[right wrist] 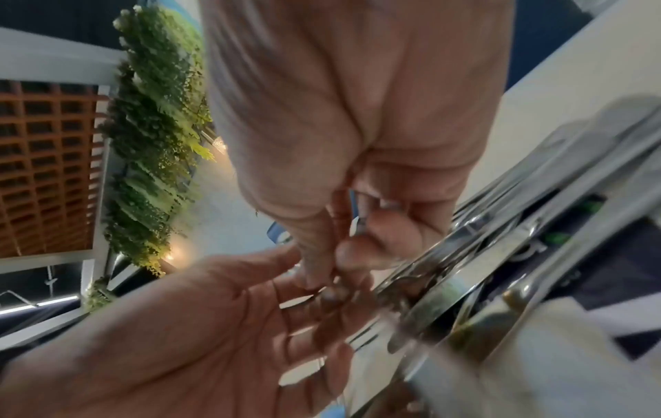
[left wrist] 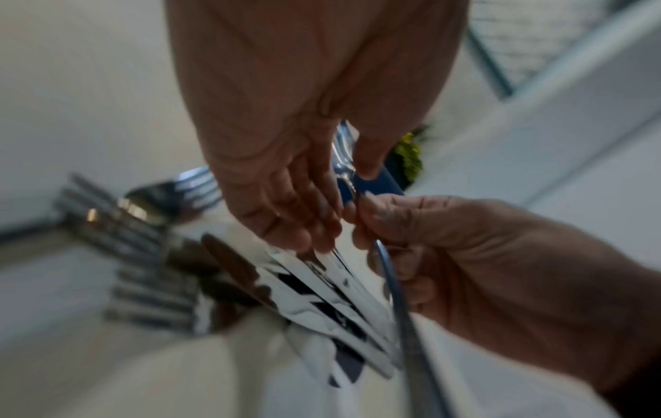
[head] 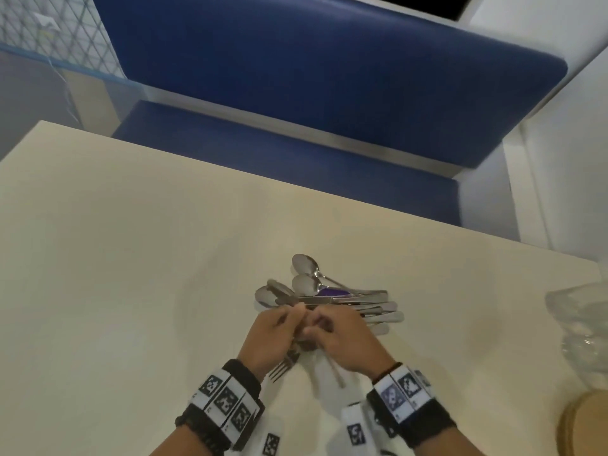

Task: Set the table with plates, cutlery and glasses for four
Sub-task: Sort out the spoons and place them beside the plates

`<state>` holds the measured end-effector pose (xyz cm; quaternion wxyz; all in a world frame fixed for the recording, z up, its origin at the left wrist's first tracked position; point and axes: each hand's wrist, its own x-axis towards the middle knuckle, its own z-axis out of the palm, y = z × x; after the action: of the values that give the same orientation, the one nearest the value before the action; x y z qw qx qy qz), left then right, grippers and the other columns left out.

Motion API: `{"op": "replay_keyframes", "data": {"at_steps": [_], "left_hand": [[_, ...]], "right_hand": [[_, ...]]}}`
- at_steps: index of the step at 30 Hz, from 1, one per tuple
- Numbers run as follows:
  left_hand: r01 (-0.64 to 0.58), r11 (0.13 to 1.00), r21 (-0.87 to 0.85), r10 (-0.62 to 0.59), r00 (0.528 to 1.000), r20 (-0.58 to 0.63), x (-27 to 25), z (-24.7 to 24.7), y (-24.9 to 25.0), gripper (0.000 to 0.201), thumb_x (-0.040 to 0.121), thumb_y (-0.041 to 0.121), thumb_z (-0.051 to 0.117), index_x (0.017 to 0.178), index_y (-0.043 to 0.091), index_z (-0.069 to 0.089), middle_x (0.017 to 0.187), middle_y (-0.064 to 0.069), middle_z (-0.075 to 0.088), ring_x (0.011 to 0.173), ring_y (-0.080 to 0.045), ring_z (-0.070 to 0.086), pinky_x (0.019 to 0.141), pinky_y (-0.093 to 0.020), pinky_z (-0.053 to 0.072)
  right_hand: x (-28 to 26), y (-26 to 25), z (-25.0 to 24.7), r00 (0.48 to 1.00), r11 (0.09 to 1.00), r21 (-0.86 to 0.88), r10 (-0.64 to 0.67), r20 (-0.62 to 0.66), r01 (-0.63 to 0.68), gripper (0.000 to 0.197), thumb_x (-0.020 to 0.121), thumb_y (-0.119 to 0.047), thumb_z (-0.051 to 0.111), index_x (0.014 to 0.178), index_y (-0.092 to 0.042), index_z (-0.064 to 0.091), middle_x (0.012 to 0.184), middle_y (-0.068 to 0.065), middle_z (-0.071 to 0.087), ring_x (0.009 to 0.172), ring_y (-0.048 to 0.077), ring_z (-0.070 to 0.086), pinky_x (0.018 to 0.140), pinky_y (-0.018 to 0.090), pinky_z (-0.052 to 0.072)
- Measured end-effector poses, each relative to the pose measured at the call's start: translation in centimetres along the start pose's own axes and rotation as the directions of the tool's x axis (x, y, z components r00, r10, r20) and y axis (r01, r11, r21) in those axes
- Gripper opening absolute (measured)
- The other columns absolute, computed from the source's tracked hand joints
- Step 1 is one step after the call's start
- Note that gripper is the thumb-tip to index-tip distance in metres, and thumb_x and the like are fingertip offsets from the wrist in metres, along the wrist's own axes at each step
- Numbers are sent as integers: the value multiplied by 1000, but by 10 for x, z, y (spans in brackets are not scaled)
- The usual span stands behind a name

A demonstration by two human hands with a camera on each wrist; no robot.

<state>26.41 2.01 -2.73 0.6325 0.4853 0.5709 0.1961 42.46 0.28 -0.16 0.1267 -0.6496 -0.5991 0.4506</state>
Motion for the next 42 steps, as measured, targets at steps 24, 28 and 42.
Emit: {"op": "replay_keyframes", "data": {"at_steps": [24, 28, 42], "left_hand": [[154, 879, -450, -213, 974, -82, -4, -46, 2, 26, 103, 14, 50, 109, -11, 57, 84, -16, 72, 73, -27, 67, 67, -38, 53], [117, 879, -463, -176, 981, -86, -3, -44, 12, 28, 103, 19, 51, 106, -7, 58, 89, -14, 75, 82, -31, 72, 75, -41, 56], [181, 908, -378, -238, 965, -110, -6, -52, -8, 24, 105, 17, 44, 102, 5, 64, 68, -7, 53, 50, -11, 41, 47, -25, 35]], "right_hand": [[55, -2, -30, 993, 876, -481, -88, -73, 43, 19, 95, -12, 58, 111, -19, 50, 110, -6, 51, 97, 14, 52, 79, 24, 49], [34, -41, -25, 958, 977, -162, -173, -229, 137, 6, 100, -20, 53, 99, -19, 47, 89, -7, 54, 72, 5, 50, 64, 18, 42], [76, 8, -12, 873, 912, -174, 280, -399, -371, 10, 95, -21, 62, 103, -17, 57, 107, -2, 53, 83, 14, 59, 75, 29, 52]]}}
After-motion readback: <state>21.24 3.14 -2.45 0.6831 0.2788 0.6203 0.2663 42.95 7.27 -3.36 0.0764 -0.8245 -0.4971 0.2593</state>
